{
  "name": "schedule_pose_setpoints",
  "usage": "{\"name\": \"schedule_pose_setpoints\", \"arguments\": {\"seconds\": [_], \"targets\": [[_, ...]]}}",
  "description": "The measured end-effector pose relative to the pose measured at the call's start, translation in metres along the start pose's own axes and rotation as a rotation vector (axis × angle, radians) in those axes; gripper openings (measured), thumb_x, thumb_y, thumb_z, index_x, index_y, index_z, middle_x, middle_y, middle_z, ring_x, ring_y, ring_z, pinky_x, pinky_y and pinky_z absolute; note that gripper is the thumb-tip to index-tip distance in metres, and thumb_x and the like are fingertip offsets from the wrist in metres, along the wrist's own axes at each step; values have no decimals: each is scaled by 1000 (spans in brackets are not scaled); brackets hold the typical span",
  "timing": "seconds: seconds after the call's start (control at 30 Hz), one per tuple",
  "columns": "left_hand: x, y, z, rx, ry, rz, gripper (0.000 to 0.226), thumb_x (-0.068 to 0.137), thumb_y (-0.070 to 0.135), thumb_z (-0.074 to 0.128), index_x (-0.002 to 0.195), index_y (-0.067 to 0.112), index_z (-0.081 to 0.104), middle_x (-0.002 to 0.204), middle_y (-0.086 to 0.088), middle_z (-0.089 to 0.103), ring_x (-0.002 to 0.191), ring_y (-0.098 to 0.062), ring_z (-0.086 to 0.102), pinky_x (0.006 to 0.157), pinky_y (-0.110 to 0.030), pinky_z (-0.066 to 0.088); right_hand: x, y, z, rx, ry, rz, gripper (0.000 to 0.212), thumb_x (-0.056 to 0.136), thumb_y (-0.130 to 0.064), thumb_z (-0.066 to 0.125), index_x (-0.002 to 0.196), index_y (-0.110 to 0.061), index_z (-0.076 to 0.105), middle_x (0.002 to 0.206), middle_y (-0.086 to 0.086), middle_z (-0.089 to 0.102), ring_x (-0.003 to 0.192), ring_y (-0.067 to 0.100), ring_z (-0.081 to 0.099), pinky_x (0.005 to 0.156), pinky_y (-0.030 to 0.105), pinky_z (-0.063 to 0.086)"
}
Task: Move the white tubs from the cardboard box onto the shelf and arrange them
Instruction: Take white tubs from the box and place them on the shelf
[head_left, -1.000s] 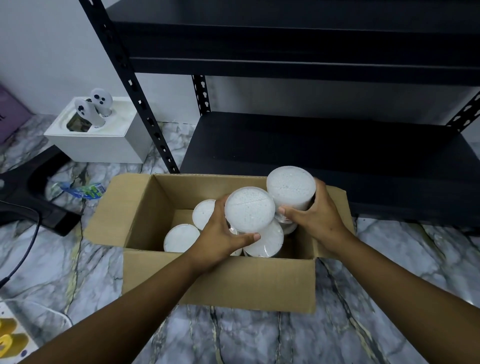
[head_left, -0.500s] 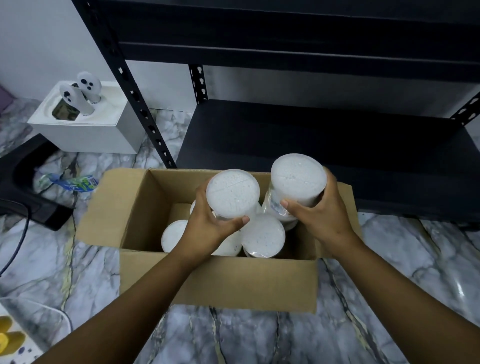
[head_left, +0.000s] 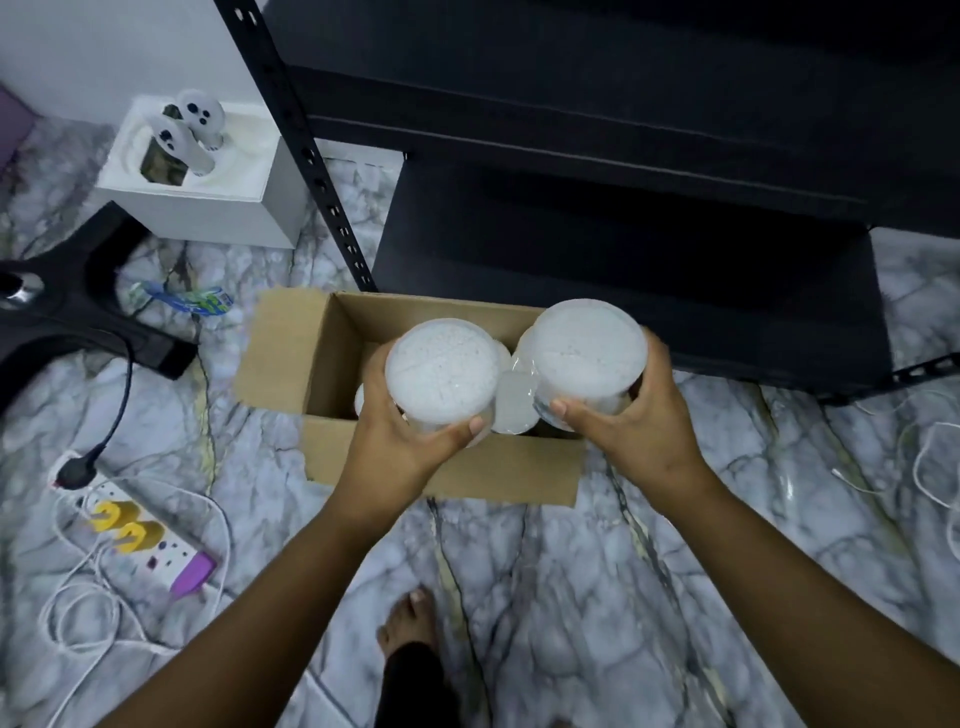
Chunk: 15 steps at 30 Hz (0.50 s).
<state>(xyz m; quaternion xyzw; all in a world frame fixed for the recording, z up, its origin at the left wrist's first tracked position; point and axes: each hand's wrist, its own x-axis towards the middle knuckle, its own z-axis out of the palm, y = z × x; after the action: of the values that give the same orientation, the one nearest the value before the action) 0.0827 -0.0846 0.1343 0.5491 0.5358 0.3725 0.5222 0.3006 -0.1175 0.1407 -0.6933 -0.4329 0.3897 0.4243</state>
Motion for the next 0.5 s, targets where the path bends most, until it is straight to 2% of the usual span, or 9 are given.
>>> {"name": "schedule_pose_setpoints", "arguments": {"seconds": [0.07,0.13,0.27,0.4,0.5], "targets": [[-14,30,-4,3,9,-17,89,63,26,86,133,32,31,124,31,39,112,20,42,84,-3,44,-16,-29,-12,8,-10,7,84,64,-28,86,126,-46,33,126,-24,46,118,-4,47,89,15,46],[-26,65,-7,-9,15,-32,87,64,23,82,134,30,31,124,31,39,113,18,43,84,-6,46,-31,-59,-26,35,-22,11,82,64,-27,87,121,-51,33,128,-20,46,118,-2,47,88,14,47],[-44,144,-11,-30,12,-16,84,65,22,82,130,37,31,124,32,41,115,16,45,86,-11,49,-57,-122,-60,77,-15,15,83,62,-32,88,120,-54,32,128,-21,45,117,-5,47,82,10,47],[-60,225,-11,-24,-8,-4,85,62,31,85,124,51,32,127,29,42,121,3,46,90,-19,51,-80,-187,-101,121,15,21,89,61,-32,86,129,-44,30,125,-27,42,115,-10,45,78,6,45],[-74,290,-4,-23,-21,32,84,61,28,87,117,57,32,120,39,41,116,8,47,80,-17,54,-98,-238,-136,135,35,12,90,56,-45,82,129,-45,29,122,-32,41,116,-11,43,84,11,44]]}}
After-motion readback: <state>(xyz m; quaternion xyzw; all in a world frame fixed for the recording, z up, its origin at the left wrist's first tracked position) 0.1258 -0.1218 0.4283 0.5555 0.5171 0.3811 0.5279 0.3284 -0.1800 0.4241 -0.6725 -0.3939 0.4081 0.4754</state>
